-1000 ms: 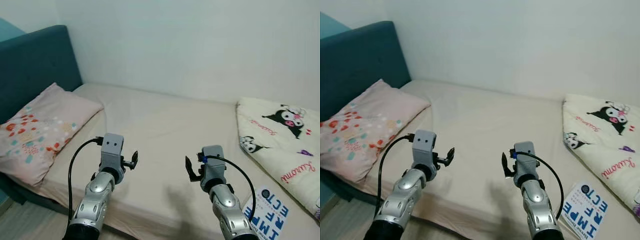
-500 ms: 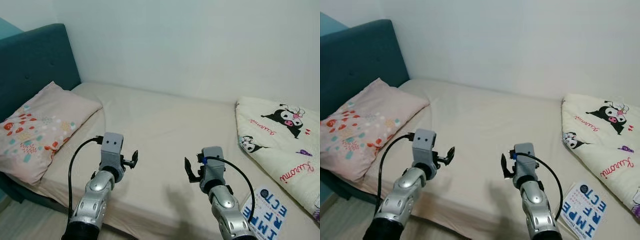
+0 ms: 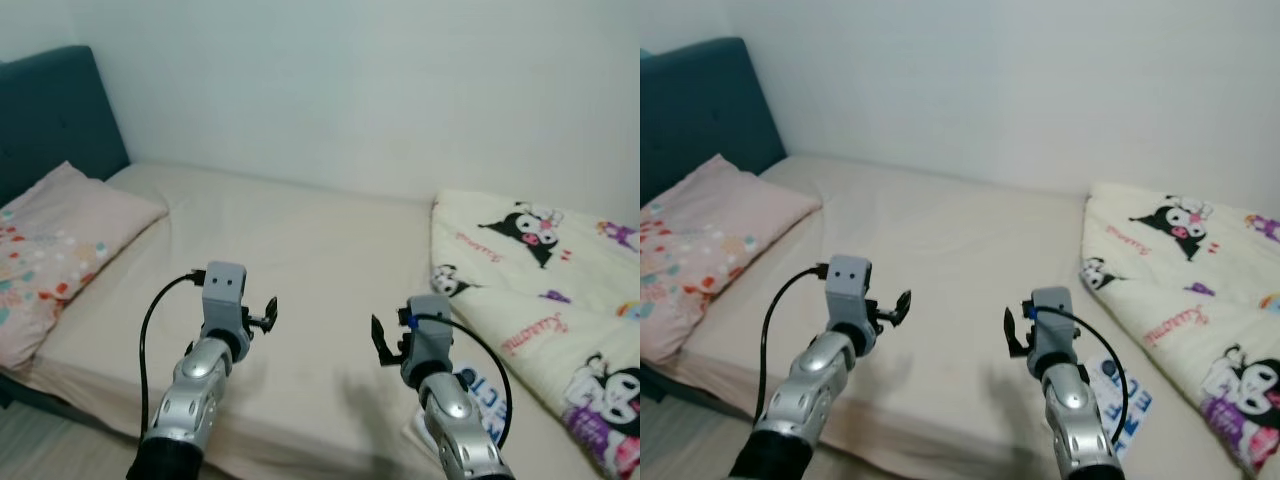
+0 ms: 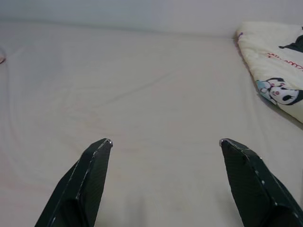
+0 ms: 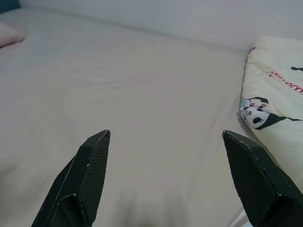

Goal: Clean up the room

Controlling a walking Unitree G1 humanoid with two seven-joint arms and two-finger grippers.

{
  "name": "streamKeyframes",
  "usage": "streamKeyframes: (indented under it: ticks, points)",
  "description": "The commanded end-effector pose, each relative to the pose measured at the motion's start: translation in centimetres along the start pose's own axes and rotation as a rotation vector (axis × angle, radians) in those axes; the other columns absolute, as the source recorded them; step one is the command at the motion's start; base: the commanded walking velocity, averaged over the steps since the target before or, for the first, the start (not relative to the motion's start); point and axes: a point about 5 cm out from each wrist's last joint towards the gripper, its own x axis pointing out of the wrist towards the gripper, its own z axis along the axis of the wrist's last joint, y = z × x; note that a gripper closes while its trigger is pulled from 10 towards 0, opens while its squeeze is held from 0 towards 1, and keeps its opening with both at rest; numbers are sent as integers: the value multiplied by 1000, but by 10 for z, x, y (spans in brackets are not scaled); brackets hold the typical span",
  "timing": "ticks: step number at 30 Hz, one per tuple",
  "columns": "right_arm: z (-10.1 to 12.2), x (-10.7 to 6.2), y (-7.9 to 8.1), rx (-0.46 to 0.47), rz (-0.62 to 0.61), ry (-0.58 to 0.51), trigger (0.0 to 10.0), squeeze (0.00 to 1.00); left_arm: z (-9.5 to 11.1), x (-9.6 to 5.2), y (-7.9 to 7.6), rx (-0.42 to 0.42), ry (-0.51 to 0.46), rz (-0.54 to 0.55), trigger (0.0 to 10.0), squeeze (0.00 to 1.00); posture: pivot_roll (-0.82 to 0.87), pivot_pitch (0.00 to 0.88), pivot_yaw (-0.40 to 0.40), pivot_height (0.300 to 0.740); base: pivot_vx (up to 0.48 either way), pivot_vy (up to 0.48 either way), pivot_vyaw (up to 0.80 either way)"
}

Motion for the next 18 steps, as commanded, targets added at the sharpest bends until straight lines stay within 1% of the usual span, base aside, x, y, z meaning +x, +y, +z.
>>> streamKeyframes:
  ticks: [1,3,4,7,8,9,11,16,18]
  points:
    - [-2,-1,-3,5,-11,12,10000,0,-4,-1,0,-5,18,5,10000,0,-13,0,-13,740,0,-480,0]
    - [-2,-2,-3,5,-12,12,10000,0,-4,-1,0,-7,22,8,10000,0,-13,0,-12,740,0,-480,0]
    - [-3,-2,-4,5,-14,12,10000,0,-7,0,1,-17,51,13,10000,0,-14,0,-12,740,0,0,0]
    - [-3,-2,-4,5,-14,12,10000,0,-7,0,1,-17,51,13,10000,0,-14,0,-12,740,0,0,0]
    - [-3,-3,-4,5,-15,13,10000,0,-9,1,1,-30,64,17,10000,0,-17,0,-11,740,0,0,0]
    - [-3,-3,-4,5,-16,14,10000,0,-10,1,1,-49,71,18,10000,0,-19,0,-11,740,0,472,0]
    - [-3,-4,-5,6,-18,14,10000,0,-10,1,1,-57,73,16,10000,0,-20,0,-10,740,0,472,0]
    - [-4,-4,-5,5,-19,16,10000,0,-10,1,1,-52,73,14,10000,0,-20,0,-9,740,0,476,0]
    - [-4,-5,-5,6,-19,17,10000,0,-10,1,0,-46,66,12,10000,0,-22,0,-8,740,0,0,0]
